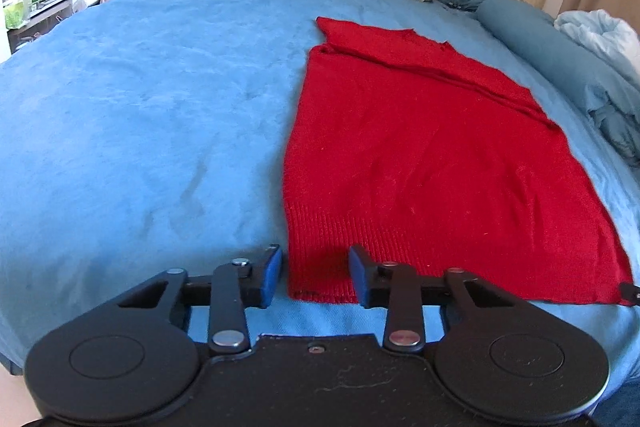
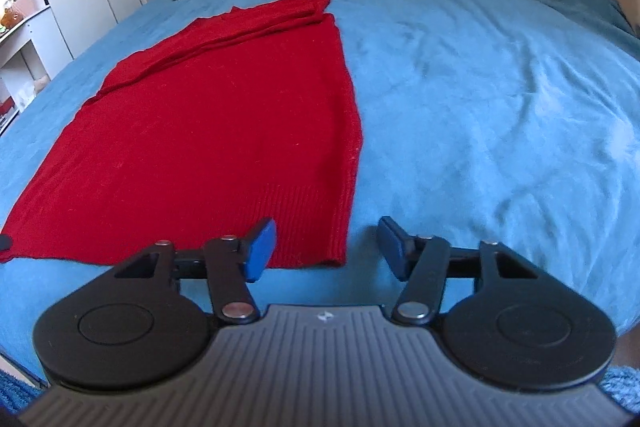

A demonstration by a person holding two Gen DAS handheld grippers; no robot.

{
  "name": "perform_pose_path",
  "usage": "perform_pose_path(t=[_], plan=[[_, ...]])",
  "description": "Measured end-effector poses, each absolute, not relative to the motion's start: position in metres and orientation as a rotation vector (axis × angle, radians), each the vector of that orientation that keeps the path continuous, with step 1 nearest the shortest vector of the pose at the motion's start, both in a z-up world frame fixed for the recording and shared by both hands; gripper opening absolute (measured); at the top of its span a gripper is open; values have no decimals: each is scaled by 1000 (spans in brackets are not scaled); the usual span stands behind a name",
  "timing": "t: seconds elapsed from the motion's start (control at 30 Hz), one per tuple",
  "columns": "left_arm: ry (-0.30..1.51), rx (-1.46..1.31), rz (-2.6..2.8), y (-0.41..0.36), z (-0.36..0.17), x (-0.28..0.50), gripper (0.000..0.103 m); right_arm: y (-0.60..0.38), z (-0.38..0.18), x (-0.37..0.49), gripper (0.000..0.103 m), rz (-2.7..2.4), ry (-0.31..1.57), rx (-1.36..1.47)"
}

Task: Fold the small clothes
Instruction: 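Grasp the sweater hem with both grippers and lift it toward the collar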

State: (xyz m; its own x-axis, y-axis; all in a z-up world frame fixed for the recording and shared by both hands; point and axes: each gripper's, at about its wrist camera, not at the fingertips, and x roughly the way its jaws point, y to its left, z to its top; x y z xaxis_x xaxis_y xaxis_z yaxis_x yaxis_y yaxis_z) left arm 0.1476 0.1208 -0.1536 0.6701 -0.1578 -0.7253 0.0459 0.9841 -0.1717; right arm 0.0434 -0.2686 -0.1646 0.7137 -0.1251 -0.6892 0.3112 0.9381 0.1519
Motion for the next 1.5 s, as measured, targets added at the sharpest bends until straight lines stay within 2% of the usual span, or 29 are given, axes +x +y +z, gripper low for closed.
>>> perform_pose_path(t=[0.03, 0.1, 0.13, 0.17, 0.23, 0.47, 0.73, 0.9, 1.07, 1.2, 1.3, 1.4, 1.5], plan=[[832, -141, -107, 120, -155, 148, 32, -267, -166, 44, 55, -239, 741, 259], [834, -132, -100, 119, -158, 150, 25, -267, -168, 45, 48, -232, 742, 252], [833, -124, -101, 118, -158, 150, 17, -267, -169, 46, 42, -231, 739, 252], [835, -119, -107, 117, -157, 151, 5, -266, -170, 46, 37, -228, 739, 251], [839, -109, -107, 114, -156, 152, 5, -266, -169, 47, 23, -224, 737, 250], [809, -118, -108, 117, -130, 145, 4, -277, -151, 46, 20, -229, 726, 311], [674, -177, -174, 120, -43, 166, 4, -313, -73, 61, 20, -146, 596, 486], [605, -225, -171, 112, 13, 246, 4, -343, -13, 130, 20, -91, 494, 565], [558, -206, -115, 79, 40, 379, 4, -374, 22, 262, 20, -102, 449, 522], [590, -207, -65, 47, 3, 494, 4, -396, 0, 380, 20, -190, 485, 472], [653, -211, -41, 28, -56, 563, 4, -407, -55, 458, 20, -239, 544, 445], [731, -206, 11, 21, -110, 603, 4, -412, -108, 505, 20, -266, 601, 420], [766, -229, 37, 21, -127, 621, 5, -419, -136, 527, 20, -264, 614, 413]])
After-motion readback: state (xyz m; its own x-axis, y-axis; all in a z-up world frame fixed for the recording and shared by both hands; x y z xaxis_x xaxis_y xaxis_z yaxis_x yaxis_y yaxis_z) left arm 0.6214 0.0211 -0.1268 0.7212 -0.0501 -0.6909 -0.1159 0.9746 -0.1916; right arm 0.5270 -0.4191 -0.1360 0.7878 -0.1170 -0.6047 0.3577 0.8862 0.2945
